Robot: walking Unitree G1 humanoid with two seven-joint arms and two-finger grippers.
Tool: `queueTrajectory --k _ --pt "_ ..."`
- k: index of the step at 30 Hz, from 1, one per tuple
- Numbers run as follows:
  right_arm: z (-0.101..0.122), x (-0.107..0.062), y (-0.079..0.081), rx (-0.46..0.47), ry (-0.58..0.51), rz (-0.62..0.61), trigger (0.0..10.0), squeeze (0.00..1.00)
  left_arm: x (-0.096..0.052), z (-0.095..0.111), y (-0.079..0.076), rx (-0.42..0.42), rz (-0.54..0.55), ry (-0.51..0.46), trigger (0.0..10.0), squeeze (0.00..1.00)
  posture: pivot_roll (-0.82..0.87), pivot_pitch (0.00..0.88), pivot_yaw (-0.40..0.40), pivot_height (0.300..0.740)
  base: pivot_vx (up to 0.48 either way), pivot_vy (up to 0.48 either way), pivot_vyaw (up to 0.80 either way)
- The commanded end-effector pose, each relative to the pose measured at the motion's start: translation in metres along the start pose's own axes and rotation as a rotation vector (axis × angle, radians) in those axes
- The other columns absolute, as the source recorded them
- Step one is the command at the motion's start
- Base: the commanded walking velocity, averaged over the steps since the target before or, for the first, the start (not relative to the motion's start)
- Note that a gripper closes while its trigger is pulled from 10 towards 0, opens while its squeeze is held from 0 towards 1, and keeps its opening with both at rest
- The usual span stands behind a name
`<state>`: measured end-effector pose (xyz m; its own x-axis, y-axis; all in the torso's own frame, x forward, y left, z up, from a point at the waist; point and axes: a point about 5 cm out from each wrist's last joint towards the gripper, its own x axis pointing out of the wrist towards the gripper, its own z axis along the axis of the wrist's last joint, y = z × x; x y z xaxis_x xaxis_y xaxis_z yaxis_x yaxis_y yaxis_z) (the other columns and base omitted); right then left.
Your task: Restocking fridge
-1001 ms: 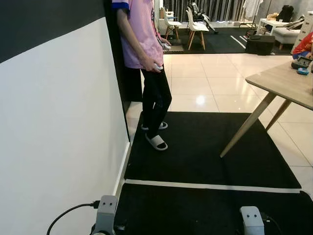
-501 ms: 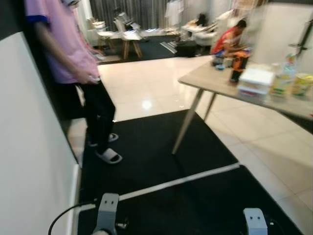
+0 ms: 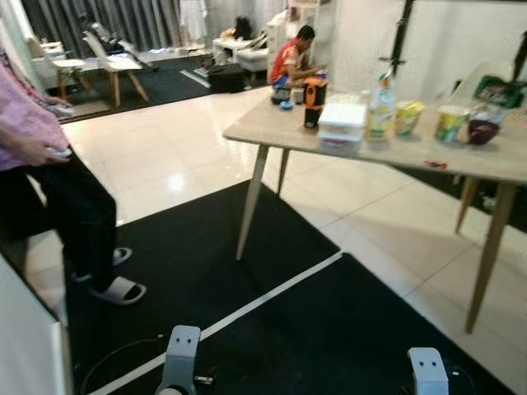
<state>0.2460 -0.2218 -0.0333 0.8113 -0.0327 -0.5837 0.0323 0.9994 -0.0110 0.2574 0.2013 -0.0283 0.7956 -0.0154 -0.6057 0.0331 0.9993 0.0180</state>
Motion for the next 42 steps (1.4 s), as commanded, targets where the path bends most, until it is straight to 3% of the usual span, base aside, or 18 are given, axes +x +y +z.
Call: queueTrajectory --k 1,30,42 --pt "-0.0090 -0.0020 0.0024 0.011 0.031 0.006 10.0 0.00 -0.0019 -0.0084 0.0010 0.000 0.006 0.026 10.0 0.00 -0.09 0.103 0.032 0.734 0.000 0.000 -0.80" --pt "-0.0071 -0.0013 0.0016 0.017 0.033 0.001 10.0 0.00 -0.0006 -0.0021 -0.0038 0.026 0.002 -0.012 10.0 0.00 -0.10 0.114 0.032 0.734 0.000 0.000 -0.80" --pt "-0.0083 -0.0013 0.0052 0.004 0.037 0.024 10.0 0.00 -0.0009 -0.0040 -0.0039 -0.004 0.008 -0.009 10.0 0.00 -0.10 0.116 0.023 0.734 0.000 0.000 0.00"
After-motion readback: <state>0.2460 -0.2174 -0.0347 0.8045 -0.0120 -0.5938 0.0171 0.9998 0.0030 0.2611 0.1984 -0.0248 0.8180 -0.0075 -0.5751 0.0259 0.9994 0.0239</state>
